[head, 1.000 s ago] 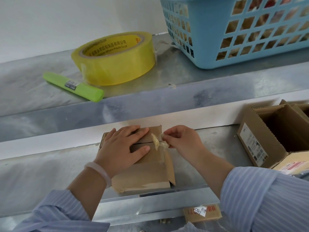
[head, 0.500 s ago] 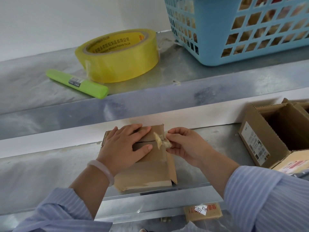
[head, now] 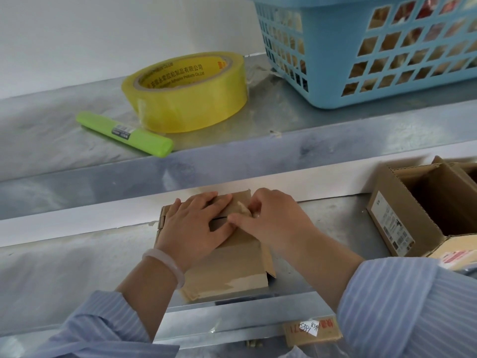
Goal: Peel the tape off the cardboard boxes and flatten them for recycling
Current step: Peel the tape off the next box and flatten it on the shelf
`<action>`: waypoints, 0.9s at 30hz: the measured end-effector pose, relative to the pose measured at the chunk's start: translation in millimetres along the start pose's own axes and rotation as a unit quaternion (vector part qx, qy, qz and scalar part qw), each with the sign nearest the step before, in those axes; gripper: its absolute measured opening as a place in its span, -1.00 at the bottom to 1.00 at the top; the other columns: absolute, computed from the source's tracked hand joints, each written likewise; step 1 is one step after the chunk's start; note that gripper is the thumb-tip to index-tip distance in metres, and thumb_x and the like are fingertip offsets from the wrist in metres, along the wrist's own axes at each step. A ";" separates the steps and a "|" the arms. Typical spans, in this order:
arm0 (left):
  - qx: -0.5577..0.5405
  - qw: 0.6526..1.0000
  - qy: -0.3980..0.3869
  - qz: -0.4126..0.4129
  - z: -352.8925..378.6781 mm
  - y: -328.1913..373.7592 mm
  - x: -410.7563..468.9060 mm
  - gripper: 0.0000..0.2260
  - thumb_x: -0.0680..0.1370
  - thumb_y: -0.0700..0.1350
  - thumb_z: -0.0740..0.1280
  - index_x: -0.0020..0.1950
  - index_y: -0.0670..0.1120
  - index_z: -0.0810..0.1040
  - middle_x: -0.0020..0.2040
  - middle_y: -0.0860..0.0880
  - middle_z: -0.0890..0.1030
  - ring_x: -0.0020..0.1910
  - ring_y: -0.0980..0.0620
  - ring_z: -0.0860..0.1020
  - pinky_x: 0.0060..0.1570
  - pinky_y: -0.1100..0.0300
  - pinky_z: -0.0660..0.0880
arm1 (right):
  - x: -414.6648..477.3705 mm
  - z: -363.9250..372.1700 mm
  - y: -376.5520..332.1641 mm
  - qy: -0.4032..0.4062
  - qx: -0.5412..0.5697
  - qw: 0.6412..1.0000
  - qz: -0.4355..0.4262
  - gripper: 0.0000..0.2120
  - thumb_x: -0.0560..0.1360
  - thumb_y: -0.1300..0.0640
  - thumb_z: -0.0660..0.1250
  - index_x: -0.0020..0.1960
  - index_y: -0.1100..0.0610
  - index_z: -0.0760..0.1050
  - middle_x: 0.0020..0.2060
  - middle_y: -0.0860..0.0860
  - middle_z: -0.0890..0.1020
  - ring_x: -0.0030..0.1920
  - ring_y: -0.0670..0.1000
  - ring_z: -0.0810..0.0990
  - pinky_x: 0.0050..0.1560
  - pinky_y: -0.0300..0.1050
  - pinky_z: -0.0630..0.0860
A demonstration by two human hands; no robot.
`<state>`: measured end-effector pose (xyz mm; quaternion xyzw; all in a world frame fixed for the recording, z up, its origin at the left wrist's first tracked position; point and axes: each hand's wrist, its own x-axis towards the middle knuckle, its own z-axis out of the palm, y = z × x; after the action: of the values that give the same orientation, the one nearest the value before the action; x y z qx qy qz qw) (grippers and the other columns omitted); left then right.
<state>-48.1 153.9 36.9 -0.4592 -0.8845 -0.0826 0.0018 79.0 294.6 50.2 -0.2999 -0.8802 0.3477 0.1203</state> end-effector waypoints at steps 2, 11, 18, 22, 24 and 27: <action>0.002 1.000 0.000 -0.003 1.2 -0.8 0.1 -0.34 0.41 0.49 -0.18 0.46 0.36 0.18 0.48 0.21 0.27 0.46 0.10 0.22 0.47 -0.03 -0.01 | 3.4 1.2 -1.8 0.010 -0.047 0.999 -0.022 -0.73 0.45 -0.23 0.32 -0.16 -0.05 0.38 -0.18 -0.09 0.50 -0.14 -0.03 0.50 -0.16 -0.07 0.48; -0.007 1.000 0.005 0.000 2.9 -4.6 0.7 -0.35 0.41 0.51 -0.16 0.46 0.37 0.16 0.46 0.24 0.27 0.44 0.13 0.22 0.47 -0.01 -0.02 | 12.6 2.0 27.6 0.021 0.203 0.974 0.096 -0.87 0.45 -0.01 0.43 -0.19 0.02 0.55 -0.32 -0.06 0.66 -0.25 -0.09 0.64 -0.19 -0.15 0.59; -0.003 1.000 0.003 0.005 2.5 -5.0 0.4 -0.35 0.42 0.50 -0.16 0.47 0.36 0.14 0.47 0.24 0.24 0.45 0.14 0.20 0.47 0.00 -0.02 | 5.0 10.5 34.9 0.070 0.240 0.961 0.115 -0.89 0.44 0.06 0.44 -0.19 0.05 0.54 -0.29 -0.04 0.66 -0.27 -0.04 0.66 -0.20 -0.10 0.64; -0.002 1.000 0.003 0.003 2.7 -5.0 0.0 -0.34 0.41 0.51 -0.17 0.47 0.36 0.15 0.47 0.25 0.24 0.45 0.14 0.20 0.47 0.00 -0.02 | -7.2 10.6 32.9 0.087 0.149 0.985 0.020 -0.85 0.46 -0.10 0.42 -0.25 -0.10 0.56 -0.30 -0.20 0.64 -0.23 -0.21 0.59 -0.26 -0.38 0.47; -0.003 1.000 0.003 0.003 2.7 -5.2 0.2 -0.34 0.41 0.51 -0.17 0.47 0.37 0.15 0.47 0.25 0.24 0.44 0.13 0.21 0.47 0.00 -0.02 | -11.9 6.7 31.9 0.073 0.169 0.983 0.000 -0.82 0.47 -0.15 0.37 -0.31 -0.21 0.58 -0.28 -0.33 0.62 -0.19 -0.30 0.57 -0.28 -0.48 0.40; -0.003 1.000 0.005 0.004 3.3 -4.9 0.9 -0.36 0.42 0.50 -0.16 0.47 0.36 0.15 0.47 0.25 0.25 0.44 0.13 0.21 0.47 0.00 -0.01 | -6.8 4.0 32.5 0.033 0.288 0.955 0.061 -0.90 0.44 -0.10 0.44 -0.23 -0.14 0.65 -0.27 -0.22 0.68 -0.19 -0.22 0.63 -0.21 -0.40 0.51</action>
<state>-52.4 152.3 33.0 -0.4619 -0.8826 -0.0873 0.0052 97.1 307.1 25.0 -0.3171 -0.7185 0.5827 0.2089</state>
